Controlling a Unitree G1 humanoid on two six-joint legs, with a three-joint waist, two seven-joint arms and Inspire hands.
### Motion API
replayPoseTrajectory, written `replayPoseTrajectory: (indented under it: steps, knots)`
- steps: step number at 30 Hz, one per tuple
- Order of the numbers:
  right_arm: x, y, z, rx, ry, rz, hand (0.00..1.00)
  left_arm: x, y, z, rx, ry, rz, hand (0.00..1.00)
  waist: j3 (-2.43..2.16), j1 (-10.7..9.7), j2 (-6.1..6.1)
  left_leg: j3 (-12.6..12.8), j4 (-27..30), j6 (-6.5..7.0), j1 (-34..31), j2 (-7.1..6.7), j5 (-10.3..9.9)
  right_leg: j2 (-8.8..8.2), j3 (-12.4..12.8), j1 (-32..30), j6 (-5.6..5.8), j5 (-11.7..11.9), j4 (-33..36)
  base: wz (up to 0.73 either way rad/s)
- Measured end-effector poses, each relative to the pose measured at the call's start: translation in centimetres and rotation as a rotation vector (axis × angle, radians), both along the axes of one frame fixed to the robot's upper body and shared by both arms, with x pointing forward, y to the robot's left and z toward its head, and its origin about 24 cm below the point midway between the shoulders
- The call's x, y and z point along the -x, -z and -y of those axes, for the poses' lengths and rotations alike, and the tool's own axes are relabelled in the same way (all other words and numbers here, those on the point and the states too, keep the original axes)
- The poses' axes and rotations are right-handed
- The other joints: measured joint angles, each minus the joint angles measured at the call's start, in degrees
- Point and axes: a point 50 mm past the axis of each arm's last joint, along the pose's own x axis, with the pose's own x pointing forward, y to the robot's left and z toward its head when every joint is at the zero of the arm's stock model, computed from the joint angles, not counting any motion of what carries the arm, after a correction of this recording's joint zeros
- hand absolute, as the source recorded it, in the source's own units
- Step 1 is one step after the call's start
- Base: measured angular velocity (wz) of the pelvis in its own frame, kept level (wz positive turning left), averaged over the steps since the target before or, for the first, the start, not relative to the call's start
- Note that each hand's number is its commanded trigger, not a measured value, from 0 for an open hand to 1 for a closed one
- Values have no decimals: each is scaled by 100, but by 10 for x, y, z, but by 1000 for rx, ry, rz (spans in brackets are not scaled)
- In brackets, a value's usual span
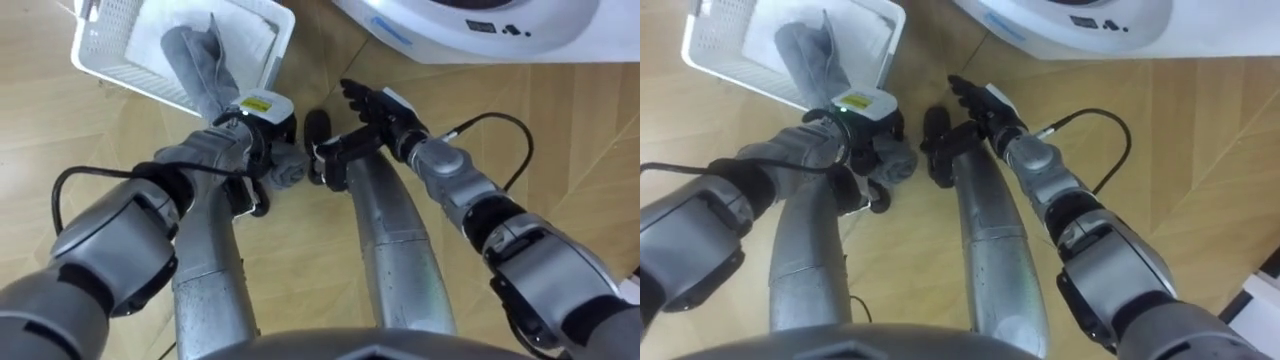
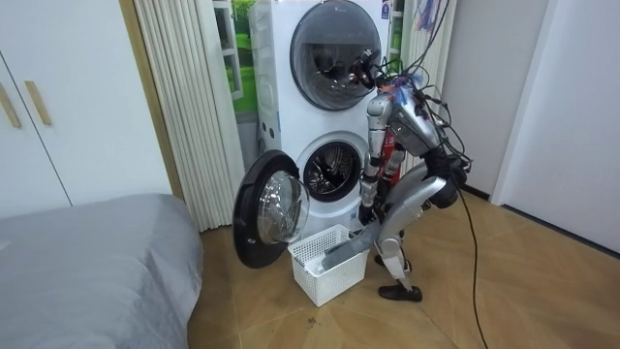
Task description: Put towel into washing machine
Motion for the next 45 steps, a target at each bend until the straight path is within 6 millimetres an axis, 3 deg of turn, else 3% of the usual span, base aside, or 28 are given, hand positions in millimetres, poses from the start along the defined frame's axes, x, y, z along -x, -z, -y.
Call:
replayPoseTrajectory:
  steps: [10,17,22,25,27,29,38,45]
  knots:
    - [27,26,24,19,100,-104,0,10,8,-14,171,-159,66,100,-3,275,2,7,-176,-21,846,1,11,-7,-63,863,6,-3,-196,-1]
    - [38,34,48,34,167,-135,0,4,-7,-28,527,-440,157,100,-11,469,1,3,-519,-26,1466,-13,98,-17,-159,1533,38,49,-568,2]
    - [36,32,49,28,176,-125,0,1,-19,-25,866,-621,130,100,-35,605,-4,29,-694,-27,1699,-72,122,-111,-246,1735,36,49,-661,1]
    - [36,32,45,37,140,-126,0,3,-22,-20,1099,-710,26,100,-80,643,-18,-3,-837,-23,1839,-113,167,-162,-343,1913,36,50,-786,12]
    - [41,34,42,32,121,-127,0,12,-16,-14,1282,-767,-107,100,-198,638,-42,-76,-1053,-30,1984,-200,252,-201,-402,2086,64,68,-965,19]
    - [45,37,39,20,115,-137,0,22,-10,-9,1405,-802,-214,100,-222,663,-70,-97,-1150,-28,2173,-208,266,-187,-426,2288,75,78,-1073,8]
    - [55,45,31,-20,108,-193,0,52,13,26,1729,-847,-685,100,-275,753,-157,-336,-1306,-36,2377,-292,342,-254,-695,2677,102,92,-1320,13]
    - [59,48,24,0,90,-208,0,51,6,34,1829,-786,-786,100,-275,765,-157,-356,-1324,-36,2347,-287,352,-233,-712,2678,118,115,-1383,0]
